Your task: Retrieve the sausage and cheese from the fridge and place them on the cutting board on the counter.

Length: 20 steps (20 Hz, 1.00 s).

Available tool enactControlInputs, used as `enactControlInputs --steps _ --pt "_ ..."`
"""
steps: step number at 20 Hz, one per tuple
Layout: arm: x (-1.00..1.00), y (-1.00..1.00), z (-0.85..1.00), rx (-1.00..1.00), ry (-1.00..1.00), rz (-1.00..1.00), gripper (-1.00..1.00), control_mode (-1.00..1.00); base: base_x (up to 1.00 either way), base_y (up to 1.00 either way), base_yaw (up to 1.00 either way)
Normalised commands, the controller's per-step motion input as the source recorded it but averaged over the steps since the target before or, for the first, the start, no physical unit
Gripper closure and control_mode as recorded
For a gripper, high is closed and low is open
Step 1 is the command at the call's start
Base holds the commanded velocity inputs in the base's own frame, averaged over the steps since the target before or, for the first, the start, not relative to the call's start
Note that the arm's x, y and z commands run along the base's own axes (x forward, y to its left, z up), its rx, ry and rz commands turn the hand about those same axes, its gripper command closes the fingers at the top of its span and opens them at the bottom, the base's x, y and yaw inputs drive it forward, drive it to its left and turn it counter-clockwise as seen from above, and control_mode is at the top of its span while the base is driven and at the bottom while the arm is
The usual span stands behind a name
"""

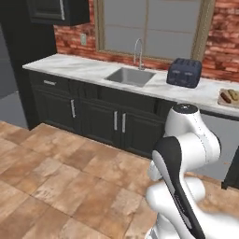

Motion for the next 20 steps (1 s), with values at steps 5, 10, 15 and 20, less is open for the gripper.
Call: enactControlInputs --steps 5,10,15,20 --pt "0.00 0.00 0.00 0.00 0.00 0.00 -1.00 1.00 0.76 0.80 0.44" --pt "0.00 0.00 0.00 0.00 0.00 0.00 -1.00 1.00 1.00 1.00 0.14" --pt "0.00 0.00 0.00 0.00 0.00 0.00 -1.00 1.00 1.00 1.00 0.00" --pt "0.00 0.00 0.00 0.00 0.00 0.00 -1.00 1.00 1.00 1.00 0.00"
